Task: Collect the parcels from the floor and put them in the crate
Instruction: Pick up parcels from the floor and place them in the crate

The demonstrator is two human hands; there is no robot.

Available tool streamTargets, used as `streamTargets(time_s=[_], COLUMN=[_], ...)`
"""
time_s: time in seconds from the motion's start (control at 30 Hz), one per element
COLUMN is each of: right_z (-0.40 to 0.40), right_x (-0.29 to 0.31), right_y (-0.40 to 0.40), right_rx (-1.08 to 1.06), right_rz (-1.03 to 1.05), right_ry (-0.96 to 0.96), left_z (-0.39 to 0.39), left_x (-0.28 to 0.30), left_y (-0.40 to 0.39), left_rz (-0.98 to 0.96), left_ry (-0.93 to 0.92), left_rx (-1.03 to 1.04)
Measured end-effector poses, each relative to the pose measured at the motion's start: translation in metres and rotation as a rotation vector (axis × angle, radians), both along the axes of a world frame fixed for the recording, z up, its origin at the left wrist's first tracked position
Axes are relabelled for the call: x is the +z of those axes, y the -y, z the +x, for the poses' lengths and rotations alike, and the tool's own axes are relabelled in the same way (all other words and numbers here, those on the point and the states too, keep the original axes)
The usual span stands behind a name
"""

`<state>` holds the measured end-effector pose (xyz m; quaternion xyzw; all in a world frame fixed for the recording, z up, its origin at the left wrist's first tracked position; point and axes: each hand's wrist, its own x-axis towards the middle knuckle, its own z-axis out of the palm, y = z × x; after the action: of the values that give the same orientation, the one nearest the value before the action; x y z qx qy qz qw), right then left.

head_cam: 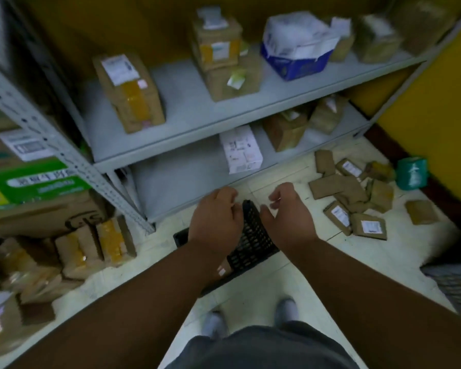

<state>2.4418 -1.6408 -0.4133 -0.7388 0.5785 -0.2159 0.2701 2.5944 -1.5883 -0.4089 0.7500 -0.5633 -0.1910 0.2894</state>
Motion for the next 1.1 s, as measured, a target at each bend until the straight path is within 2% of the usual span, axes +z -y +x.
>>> streamTargets(time_s=[0.2,0.37,0.6,0.73,0.9,1.1], right_z=[-0.064,-0.153,-0.324,-0.395,-0.437,-0.448], right_x=[0.039,0.053,0.063,0.066,0.067,0.053], right_y=[0.018,0.026,0.046,0.056,0.087,0.156], right_rx=[-0.118,-0.250,-0.437,-0.475,-0.485,-0.534], right_rz=[-0.127,-0.149,-0.140,-0.117,-0.102,-0.045], right_ry=[0.132,0.146,0.031,0.005,0.026,0.083], left_z=[-0.059,-0.144,-0.298,-0.375,-0.435,-0.448], left_x=[0.039,0.053,0.049,0.048,0.052,0.041], left_y=[0.032,0.070,0.116,0.141,0.174,0.242], left_rz=[-0.108,-0.182,-0.218,-0.211,-0.164,-0.119], left_ry=[0.056,0.046,-0.006,-0.067,-0.066,-0.054], left_rx=[-0.191,-0.327,-0.443,-0.459,-0.512,-0.508])
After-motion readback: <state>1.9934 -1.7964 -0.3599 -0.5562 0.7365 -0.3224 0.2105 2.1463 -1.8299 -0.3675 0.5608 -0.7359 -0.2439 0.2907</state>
